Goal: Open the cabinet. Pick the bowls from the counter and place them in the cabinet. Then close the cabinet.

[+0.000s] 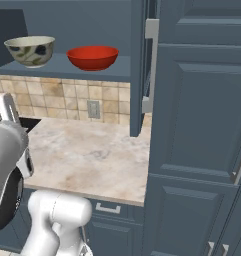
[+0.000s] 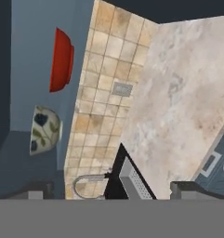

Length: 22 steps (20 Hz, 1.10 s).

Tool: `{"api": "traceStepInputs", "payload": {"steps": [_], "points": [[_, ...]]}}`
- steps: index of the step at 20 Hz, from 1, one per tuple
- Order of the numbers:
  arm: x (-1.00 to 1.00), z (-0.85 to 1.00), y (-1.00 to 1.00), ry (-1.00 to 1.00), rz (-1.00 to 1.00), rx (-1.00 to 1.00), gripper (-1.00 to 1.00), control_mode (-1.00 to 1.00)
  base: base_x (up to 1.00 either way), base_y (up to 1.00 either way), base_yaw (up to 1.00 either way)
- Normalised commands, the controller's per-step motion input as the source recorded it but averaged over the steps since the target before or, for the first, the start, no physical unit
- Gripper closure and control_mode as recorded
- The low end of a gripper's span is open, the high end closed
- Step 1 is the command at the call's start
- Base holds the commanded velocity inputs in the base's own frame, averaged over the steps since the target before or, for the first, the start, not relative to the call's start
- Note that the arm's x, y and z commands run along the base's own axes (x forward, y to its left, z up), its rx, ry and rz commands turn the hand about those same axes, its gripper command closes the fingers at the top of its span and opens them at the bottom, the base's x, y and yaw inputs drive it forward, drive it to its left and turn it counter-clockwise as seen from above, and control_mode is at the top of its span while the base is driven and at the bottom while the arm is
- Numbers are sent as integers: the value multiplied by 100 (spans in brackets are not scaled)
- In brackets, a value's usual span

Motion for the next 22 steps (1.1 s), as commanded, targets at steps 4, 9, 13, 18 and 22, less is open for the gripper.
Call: {"api": "traceStepInputs", "payload": {"steps": [4,9,13,18,22], "points": [[-3,0,-56,-16,13,9,-100,-100,0,0,0],[0,-3,-50,-8,8,8,-100,-100,0,0,0],[0,-13,-50,-17,8,9,-100,-100,0,0,0],[0,0,-50,-17,6,9,-100,-100,0,0,0],[0,-3,-51,-13,4,9,-100,-100,0,0,0]]}}
